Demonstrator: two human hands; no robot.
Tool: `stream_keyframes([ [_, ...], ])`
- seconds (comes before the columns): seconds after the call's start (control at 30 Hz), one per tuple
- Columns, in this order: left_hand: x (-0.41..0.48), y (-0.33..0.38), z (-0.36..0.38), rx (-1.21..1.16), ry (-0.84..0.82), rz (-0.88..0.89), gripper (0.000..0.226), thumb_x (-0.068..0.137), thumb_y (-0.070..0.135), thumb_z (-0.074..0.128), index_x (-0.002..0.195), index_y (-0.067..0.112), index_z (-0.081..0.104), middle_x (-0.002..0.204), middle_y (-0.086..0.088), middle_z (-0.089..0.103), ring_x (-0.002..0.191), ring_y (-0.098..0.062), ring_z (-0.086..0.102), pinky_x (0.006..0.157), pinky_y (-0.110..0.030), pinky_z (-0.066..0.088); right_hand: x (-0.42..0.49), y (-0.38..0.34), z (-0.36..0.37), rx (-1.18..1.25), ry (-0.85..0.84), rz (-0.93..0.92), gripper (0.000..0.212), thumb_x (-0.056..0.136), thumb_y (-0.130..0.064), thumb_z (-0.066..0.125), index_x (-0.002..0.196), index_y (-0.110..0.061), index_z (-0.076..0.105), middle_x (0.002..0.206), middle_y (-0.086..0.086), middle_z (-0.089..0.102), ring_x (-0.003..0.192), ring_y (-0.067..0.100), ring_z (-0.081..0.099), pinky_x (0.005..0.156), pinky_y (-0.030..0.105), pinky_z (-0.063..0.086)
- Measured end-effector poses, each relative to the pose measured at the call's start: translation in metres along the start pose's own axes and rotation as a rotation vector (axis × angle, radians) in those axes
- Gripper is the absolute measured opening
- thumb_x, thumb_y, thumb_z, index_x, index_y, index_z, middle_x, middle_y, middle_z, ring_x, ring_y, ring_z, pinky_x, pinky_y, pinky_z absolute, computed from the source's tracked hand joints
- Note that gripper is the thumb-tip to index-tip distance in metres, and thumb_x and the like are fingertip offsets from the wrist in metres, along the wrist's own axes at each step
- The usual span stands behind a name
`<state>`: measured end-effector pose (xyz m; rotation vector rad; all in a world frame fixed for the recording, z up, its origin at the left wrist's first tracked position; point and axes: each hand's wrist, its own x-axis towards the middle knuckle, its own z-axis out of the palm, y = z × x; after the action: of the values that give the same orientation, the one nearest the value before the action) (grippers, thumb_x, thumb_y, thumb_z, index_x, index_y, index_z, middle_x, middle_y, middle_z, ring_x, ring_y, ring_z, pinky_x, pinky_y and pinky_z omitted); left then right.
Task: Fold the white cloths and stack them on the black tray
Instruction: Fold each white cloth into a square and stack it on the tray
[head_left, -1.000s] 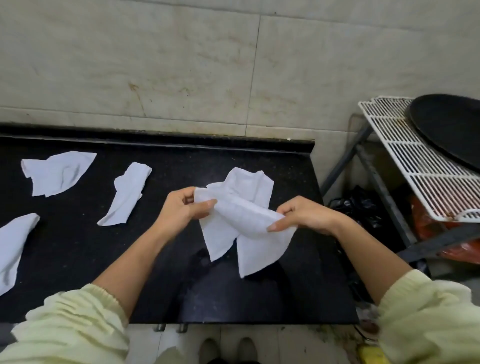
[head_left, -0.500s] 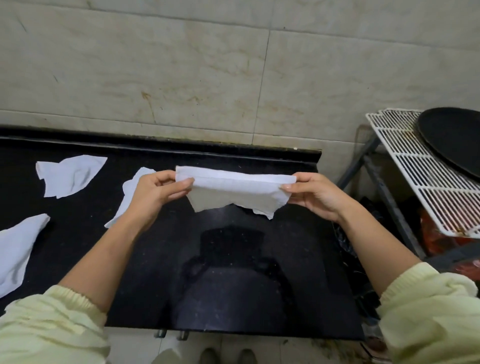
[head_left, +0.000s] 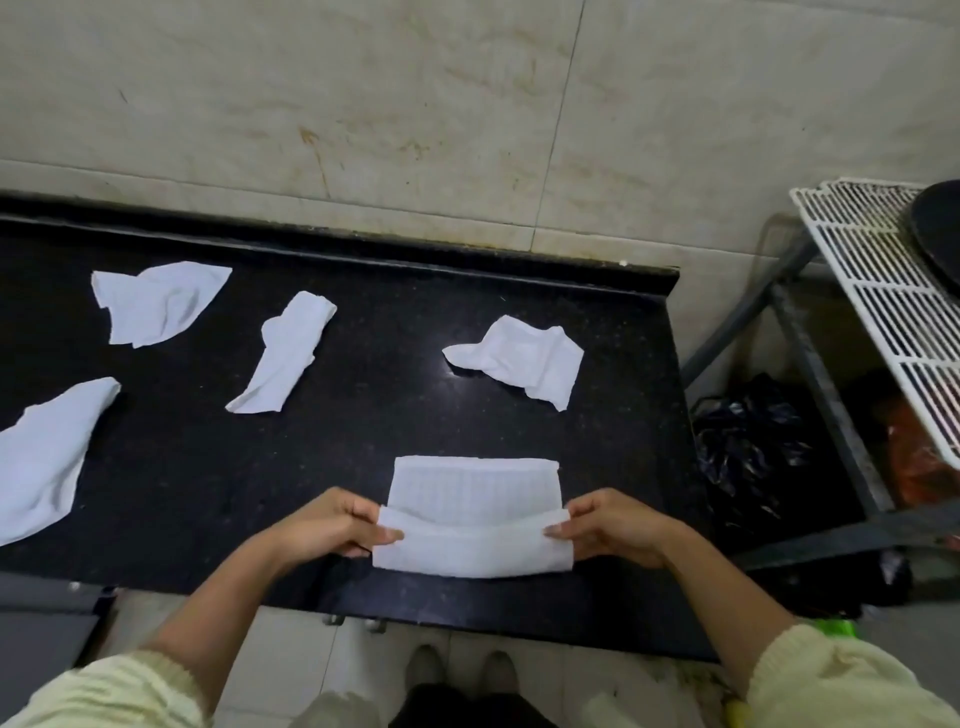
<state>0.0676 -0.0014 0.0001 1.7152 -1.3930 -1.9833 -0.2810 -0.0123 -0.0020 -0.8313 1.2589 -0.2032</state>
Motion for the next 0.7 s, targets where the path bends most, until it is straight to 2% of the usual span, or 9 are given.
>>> stream_keyframes([
  [0.03,0.004,-0.001,0.002,-0.016,0.026,0.016,0.016,0.080,0.022,0.076,0.090,0.010,0.078,0.089,-0.014,0.073,0.079,-0.010,0.062,0.075,-0.025,0.049,0.003,0.001,0.000,0.013,0.031,-0.013,0.005,0.080,-0.008,0.076,0.080,-0.006,0.072,0.089,0.010,0.073,0.081,0.019,0.070,0.076,0.029,0.056],
  [0.1,0.010,0.003,0.006,-0.070,0.101,0.055,0.010,0.086,0.018,0.070,0.082,0.012,0.077,0.078,-0.002,0.072,0.070,-0.004,0.064,0.070,-0.021,0.049,0.012,0.002,-0.002,0.037,0.134,-0.067,0.015,0.082,-0.009,0.074,0.092,0.001,0.070,0.093,0.012,0.074,0.082,0.019,0.071,0.076,0.030,0.057],
  [0.2,0.023,0.008,0.009,-0.115,0.232,0.095,0.026,0.090,0.019,0.066,0.064,0.015,0.067,0.074,-0.004,0.070,0.072,-0.009,0.067,0.069,-0.021,0.052,0.023,-0.003,-0.004,-0.019,0.269,-0.139,0.014,0.087,-0.012,0.070,0.094,0.000,0.070,0.096,0.010,0.074,0.084,0.018,0.070,0.082,0.034,0.058],
  [0.3,0.037,0.010,0.011,-0.141,0.327,0.105,0.025,0.092,0.017,0.064,0.071,0.003,0.062,0.074,-0.008,0.070,0.067,-0.013,0.066,0.061,-0.019,0.052,0.035,-0.005,-0.003,-0.109,0.355,-0.168,0.020,0.089,-0.014,0.067,0.098,0.005,0.068,0.094,0.012,0.071,0.081,0.017,0.065,0.070,0.025,0.056],
  [0.4,0.052,0.006,0.010,-0.110,0.429,0.056,0.024,0.090,0.019,0.066,0.070,0.006,0.067,0.076,-0.009,0.073,0.069,-0.018,0.067,0.069,-0.031,0.057,0.046,-0.005,-0.002,-0.112,0.442,-0.183,0.021,0.090,-0.014,0.066,0.096,0.006,0.065,0.083,0.010,0.064,0.067,0.012,0.059,0.053,0.016,0.050],
  [0.47,0.060,0.002,0.009,-0.040,0.492,0.031,0.030,0.088,0.023,0.068,0.062,0.011,0.063,0.069,-0.004,0.070,0.065,-0.017,0.064,0.072,-0.035,0.057,0.052,-0.004,-0.002,-0.145,0.492,-0.179,0.021,0.090,-0.017,0.067,0.090,0.003,0.065,0.077,0.008,0.061,0.064,0.012,0.056,0.052,0.018,0.048],
  [0.53,0.065,0.000,0.011,0.076,0.570,0.026,0.040,0.087,0.028,0.069,0.055,0.012,0.051,0.057,0.000,0.056,0.058,-0.015,0.051,0.065,-0.032,0.049,0.059,-0.002,-0.003,-0.227,0.536,-0.172,0.026,0.088,-0.022,0.068,0.086,0.004,0.065,0.073,0.008,0.061,0.065,0.014,0.055,0.059,0.027,0.048],
  [0.6,0.066,0.001,0.015,0.154,0.641,0.036,0.037,0.086,0.029,0.069,0.058,0.014,0.050,0.056,0.003,0.050,0.057,-0.014,0.046,0.057,-0.027,0.040,0.062,-0.002,-0.001,-0.285,0.583,-0.172,0.023,0.087,-0.023,0.070,0.082,-0.001,0.066,0.073,0.007,0.062,0.067,0.015,0.055,0.065,0.030,0.047],
  [0.7,0.066,0.002,0.019,0.212,0.695,0.052,0.020,0.085,0.030,0.070,0.078,0.015,0.059,0.071,0.001,0.059,0.069,-0.017,0.056,0.058,-0.025,0.041,0.061,-0.004,0.004,-0.353,0.683,-0.194,0.015,0.085,-0.022,0.071,0.084,-0.008,0.064,0.073,0.001,0.061,0.071,0.015,0.057,0.068,0.028,0.048],
])
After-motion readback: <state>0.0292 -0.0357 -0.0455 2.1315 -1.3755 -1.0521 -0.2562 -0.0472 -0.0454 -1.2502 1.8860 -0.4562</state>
